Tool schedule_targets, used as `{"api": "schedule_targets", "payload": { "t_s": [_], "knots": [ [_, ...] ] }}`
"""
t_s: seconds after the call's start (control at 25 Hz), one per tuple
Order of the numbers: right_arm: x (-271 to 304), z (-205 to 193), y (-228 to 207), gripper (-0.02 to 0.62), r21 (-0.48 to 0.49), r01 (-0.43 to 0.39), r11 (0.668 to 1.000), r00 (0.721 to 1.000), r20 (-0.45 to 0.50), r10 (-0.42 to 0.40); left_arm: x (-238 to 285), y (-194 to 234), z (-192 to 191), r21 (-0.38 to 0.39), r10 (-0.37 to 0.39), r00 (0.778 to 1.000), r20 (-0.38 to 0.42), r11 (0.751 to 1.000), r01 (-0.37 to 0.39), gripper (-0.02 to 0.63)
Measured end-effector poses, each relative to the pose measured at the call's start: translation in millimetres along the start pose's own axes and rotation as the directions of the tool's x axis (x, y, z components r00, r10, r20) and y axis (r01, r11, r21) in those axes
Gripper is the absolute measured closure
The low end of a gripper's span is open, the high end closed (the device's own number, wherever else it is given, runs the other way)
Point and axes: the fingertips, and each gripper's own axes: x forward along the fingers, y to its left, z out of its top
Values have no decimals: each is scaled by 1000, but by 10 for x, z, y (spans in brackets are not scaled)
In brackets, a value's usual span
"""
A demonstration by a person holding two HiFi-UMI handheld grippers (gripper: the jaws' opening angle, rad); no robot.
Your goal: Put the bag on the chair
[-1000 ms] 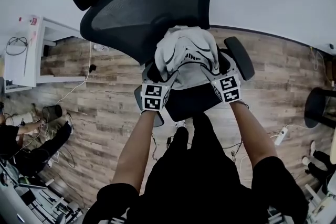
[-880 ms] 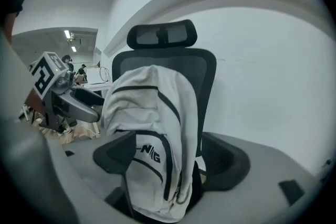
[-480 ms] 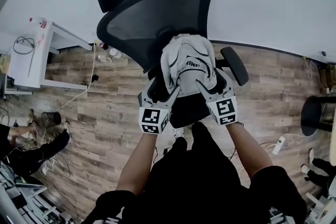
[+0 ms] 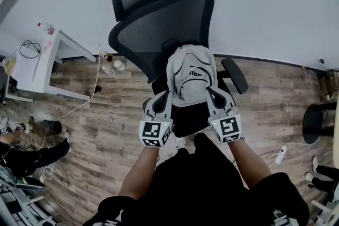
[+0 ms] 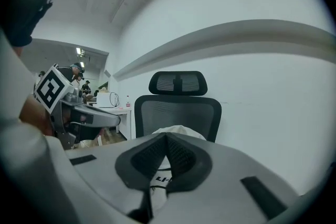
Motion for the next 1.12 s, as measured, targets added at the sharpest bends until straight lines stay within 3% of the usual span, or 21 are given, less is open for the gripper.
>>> {"api": "schedule_targets", "payload": {
  "t_s": [0.44,1.12],
  "knots": [
    [-123,227,14,575,-13,39,999,999,25,-38,-142,-66,290,40,8,997,72,999,-11,578],
    [-7,248,-57,575,5,58,998,998,36,-58,-103,20,319,59,20,997,75,998,-24,578]
  ]
}}
